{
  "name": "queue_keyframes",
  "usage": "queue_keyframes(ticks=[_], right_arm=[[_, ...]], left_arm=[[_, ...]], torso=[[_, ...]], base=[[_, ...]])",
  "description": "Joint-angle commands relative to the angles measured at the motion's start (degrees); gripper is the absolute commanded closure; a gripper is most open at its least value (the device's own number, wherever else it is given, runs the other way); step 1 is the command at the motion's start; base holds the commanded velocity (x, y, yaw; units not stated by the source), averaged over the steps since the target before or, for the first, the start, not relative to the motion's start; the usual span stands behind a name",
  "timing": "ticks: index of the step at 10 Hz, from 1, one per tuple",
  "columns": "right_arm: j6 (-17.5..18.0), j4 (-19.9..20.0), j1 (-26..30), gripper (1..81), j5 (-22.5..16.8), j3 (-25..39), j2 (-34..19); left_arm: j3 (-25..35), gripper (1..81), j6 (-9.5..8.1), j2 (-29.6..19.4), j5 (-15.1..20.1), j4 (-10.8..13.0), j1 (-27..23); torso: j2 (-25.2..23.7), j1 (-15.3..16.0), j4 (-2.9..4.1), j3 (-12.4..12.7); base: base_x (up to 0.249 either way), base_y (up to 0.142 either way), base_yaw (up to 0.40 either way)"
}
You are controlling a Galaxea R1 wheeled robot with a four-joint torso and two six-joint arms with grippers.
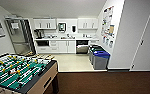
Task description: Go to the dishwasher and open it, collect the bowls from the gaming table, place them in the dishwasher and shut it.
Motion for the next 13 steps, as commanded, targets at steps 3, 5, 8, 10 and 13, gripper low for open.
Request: queue_keyframes(ticks=[3, 5, 8, 10, 13], right_arm=[[0.0, 0.0, 3.0, 81.1, -3.0, 0.4, -0.8], [0.0, -0.1, 3.0, 81.1, -3.0, 0.3, -0.7], [0.0, -0.2, 2.9, 81.1, -2.9, 0.3, -0.6], [0.0, -0.3, 3.0, 81.1, -3.0, 0.3, -0.5], [0.0, -0.3, 3.1, 81.1, -3.0, 0.3, -0.4]], left_arm=[[0.8, 81.1, 0.11, -1.0, 1.0, 1.0, -2.6], [0.8, 81.1, 0.11, -1.0, 1.0, 1.0, -2.5], [0.8, 81.1, 0.19, -1.0, 1.0, 1.0, -2.4], [0.8, 81.1, 0.19, -1.0, 1.0, 1.0, -2.3], [0.8, 81.1, 0.19, -1.0, 1.0, 1.0, -2.3]], torso=[[0.0, 0.0, 0.00, 0.0], [0.0, 0.0, 0.00, 0.0], [0.0, 0.0, 0.00, 0.0], [0.0, 0.0, 0.00, 0.0], [0.0, 0.0, 0.00, 0.0]], base=[[0.191, 0.000, 0.000], [0.191, 0.000, 0.000], [0.191, 0.000, 0.000], [0.191, 0.000, 0.000], [0.191, 0.000, 0.000]])
